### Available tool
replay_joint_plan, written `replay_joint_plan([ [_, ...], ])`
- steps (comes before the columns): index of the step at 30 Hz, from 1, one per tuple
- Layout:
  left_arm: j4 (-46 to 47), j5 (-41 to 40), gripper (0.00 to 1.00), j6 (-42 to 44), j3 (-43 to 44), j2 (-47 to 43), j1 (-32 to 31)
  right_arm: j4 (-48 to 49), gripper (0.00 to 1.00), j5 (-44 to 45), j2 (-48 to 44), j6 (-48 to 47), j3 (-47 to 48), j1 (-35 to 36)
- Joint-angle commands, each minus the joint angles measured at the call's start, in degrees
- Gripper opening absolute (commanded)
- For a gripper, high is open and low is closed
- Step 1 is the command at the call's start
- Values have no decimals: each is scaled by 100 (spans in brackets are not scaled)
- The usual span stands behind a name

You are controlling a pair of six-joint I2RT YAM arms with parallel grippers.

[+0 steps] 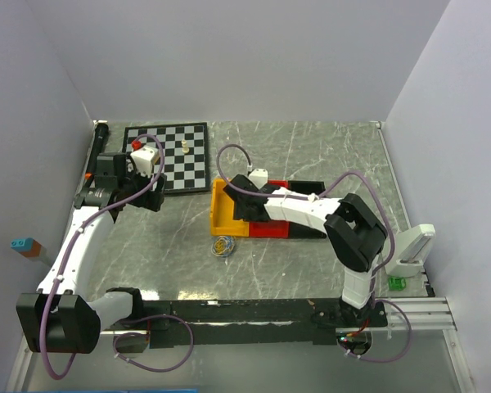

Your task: Untangle the cables

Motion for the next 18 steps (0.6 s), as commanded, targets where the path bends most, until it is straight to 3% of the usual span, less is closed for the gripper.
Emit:
replay_joint_plan([
  [1,-86,-15,97,43,20,-42,-16,-66,70,-179,-520,-11,-133,-32],
  [12,203,371,97,-123,-77,28,-68,1120,71,-1128,-2006,-696,-1460,845],
  [15,415,354,97,-404,168,387,-331,1613,71,-1567,-1867,-820,-1655,1022],
  [18,529,424,97,-589,598,914,-577,1473,71,-1647,-1410,-776,-1383,1092],
])
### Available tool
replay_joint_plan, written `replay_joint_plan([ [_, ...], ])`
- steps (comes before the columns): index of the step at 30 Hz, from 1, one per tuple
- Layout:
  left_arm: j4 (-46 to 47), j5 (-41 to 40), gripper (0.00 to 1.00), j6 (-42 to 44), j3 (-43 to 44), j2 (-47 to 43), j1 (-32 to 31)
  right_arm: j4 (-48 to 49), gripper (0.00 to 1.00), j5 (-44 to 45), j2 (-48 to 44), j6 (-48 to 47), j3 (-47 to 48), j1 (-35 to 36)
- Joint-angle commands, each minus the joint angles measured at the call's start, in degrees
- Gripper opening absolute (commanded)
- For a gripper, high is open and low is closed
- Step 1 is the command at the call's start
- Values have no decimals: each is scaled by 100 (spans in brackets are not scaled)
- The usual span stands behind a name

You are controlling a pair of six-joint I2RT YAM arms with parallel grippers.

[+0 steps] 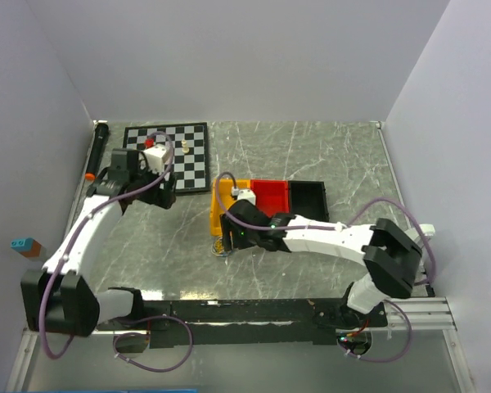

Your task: Untangle the cables

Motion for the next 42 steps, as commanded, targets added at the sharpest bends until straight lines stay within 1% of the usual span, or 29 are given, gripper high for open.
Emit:
replay_joint_plan([
  [1,396,221,97,-404,682,653,-346,337,71,-386,470,-103,224,74],
  [4,501,186,97,-544,920,1049,-645,337,68,-378,673,-86,277,83],
  [6,615,177,97,-650,1035,1304,-838,197,63,-299,752,-50,347,83],
  [7,694,168,97,-720,1079,1427,-926,144,59,-290,727,-24,322,83],
  [9,861,229,97,-869,1236,1717,-1049,178,46,-307,551,20,129,83],
  [12,1011,195,97,-1002,1491,2165,-1295,144,30,-351,165,134,-336,83],
  [13,1046,108,97,-1002,1588,2332,-1400,108,26,-360,16,186,-573,83],
  [14,1090,20,97,-1228,1667,2542,-1480,108,22,-369,-125,230,-775,92],
  [15,1143,-33,97,-1283,1746,2675,-1559,108,20,-378,-318,283,-960,100],
  [19,1222,-305,97,-1432,1984,3202,-1814,-120,20,-378,-1013,450,-1453,135],
  [20,1266,-411,99,-1450,2002,3291,-1858,-164,22,-386,-1171,433,-1550,153],
  [21,1310,-508,96,-1459,2011,3378,-1893,-191,26,-387,-1303,407,-1620,162],
  [24,1398,-693,84,-1503,2020,3572,-1911,-392,31,-282,-1506,354,-1665,162],
  [26,1372,-798,68,-1503,2020,3651,-1920,-480,40,-115,-1663,293,-1604,145],
  [27,1372,-877,63,-1503,1985,3660,-1920,-551,44,25,-1717,249,-1551,110],
  [30,1468,-1149,58,-1503,1810,3564,-1911,-551,52,36,-1779,38,-1428,-302],
  [34,1600,-1256,47,-1494,1484,3266,-1894,-507,53,-122,-1577,-199,-1401,-1066],
  [35,1618,-1256,45,-1477,1388,3195,-1885,-499,53,-158,-1472,-243,-1393,-1225],
  [38,1609,-1256,48,-1432,1141,2984,-1894,-594,51,-237,-972,-349,-1261,-1700],
  [42,1662,-1247,51,-1362,860,2800,-1885,-552,49,-281,-549,-437,-1111,-1824],
])
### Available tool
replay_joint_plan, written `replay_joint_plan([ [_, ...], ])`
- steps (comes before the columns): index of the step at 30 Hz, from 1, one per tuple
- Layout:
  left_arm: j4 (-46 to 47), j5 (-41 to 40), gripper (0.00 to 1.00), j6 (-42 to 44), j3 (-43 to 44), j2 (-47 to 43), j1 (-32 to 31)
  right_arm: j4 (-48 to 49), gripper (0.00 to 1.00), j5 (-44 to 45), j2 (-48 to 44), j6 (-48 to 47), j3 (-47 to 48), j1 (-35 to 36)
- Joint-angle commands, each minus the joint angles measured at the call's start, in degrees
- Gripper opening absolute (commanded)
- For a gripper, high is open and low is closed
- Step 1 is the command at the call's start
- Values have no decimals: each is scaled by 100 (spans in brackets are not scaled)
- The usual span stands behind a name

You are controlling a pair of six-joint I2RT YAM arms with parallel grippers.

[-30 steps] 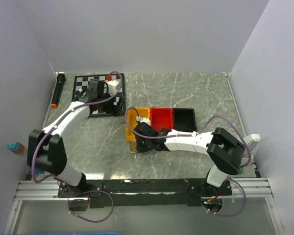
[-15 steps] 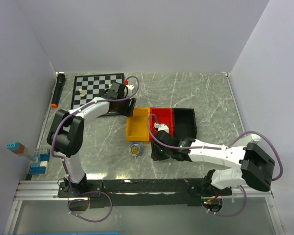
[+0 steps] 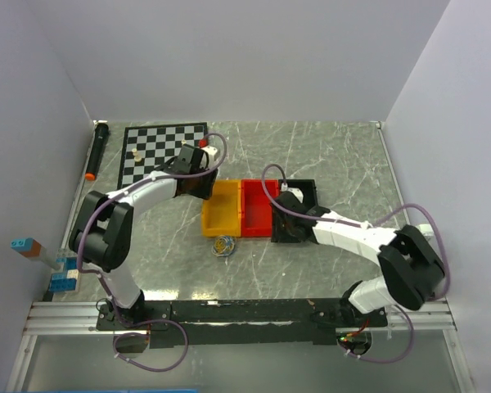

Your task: Untangle the cables

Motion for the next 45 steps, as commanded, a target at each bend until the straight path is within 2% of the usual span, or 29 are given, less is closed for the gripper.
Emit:
replay_joint_plan([
  [1,149,-158,52,98,-277,-403,30,-18,49,-63,298,-181,281,-60],
  [6,176,-492,64,195,-208,-421,56,254,49,8,351,-146,307,-60],
  [10,-87,-344,67,203,257,-429,127,439,49,-27,167,-155,237,36],
  [14,-684,34,82,317,487,-797,127,579,55,-27,-255,-164,36,720],
  [16,-913,280,97,642,347,-1157,127,764,61,-80,-343,-146,-35,1089],
  [17,-1027,377,99,773,225,-1359,127,886,62,-158,-344,-111,-70,1213],
  [18,-1185,473,97,888,136,-1544,118,1070,64,-281,-352,-85,-114,1284],
  [22,-1669,711,97,1292,-276,-2133,118,1766,66,-686,-160,-84,-106,1416],
  [27,-1766,747,97,1434,-743,-2687,118,1941,67,-818,490,-216,430,1451],
  [32,-1915,800,97,1416,-691,-2811,118,2004,64,-1047,1053,-199,825,1513],
  [35,-1863,756,97,1425,-708,-2872,118,2135,59,-1064,1185,-190,844,1557],
  [36,-1863,738,97,1434,-708,-2881,126,2101,54,-1091,1220,-173,861,1557],
  [39,-1881,738,97,1416,-708,-2873,118,2048,35,-1091,1247,-190,826,1618],
  [44,-1942,545,97,1346,-533,-2741,118,1741,0,-942,782,-251,572,1715],
  [45,-1942,545,97,1346,-506,-2732,118,1627,0,-907,660,-260,519,1732],
])
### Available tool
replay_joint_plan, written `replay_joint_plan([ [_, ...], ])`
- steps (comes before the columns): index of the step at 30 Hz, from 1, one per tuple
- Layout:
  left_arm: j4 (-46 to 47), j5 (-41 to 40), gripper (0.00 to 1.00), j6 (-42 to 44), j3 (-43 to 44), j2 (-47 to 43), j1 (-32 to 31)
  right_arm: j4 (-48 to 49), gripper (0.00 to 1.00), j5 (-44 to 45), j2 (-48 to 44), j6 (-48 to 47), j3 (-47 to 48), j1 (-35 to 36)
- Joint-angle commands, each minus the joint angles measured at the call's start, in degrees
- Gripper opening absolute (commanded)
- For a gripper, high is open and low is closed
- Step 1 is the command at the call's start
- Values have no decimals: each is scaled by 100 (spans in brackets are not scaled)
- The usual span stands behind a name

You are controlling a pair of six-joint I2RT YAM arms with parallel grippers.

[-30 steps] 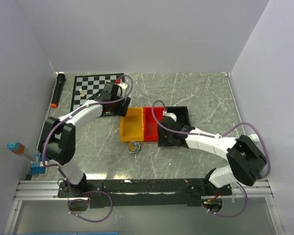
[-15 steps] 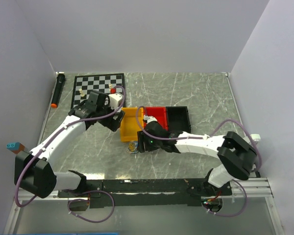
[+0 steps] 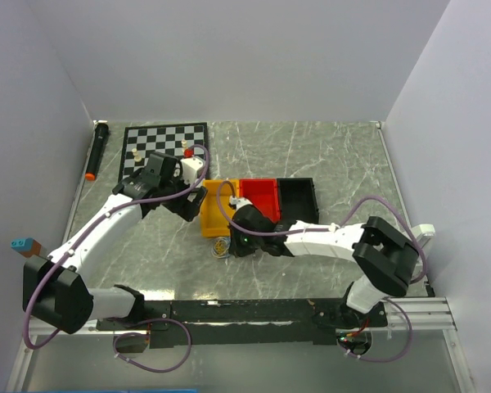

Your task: Untangle the cables

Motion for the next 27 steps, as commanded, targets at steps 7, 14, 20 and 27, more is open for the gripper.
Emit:
replay_joint_plan([
  [7,47,-121,97,-74,290,-44,-68,-906,0,455,-1725,-77,-886,172],
  [14,-515,61,97,-215,870,212,-385,-1118,18,621,-1841,-146,-897,146],
  [20,-515,160,97,-435,818,62,-358,-644,67,622,-972,-314,53,120],
  [27,-585,439,97,-497,694,-97,334,-756,71,762,83,-218,1019,146],
])
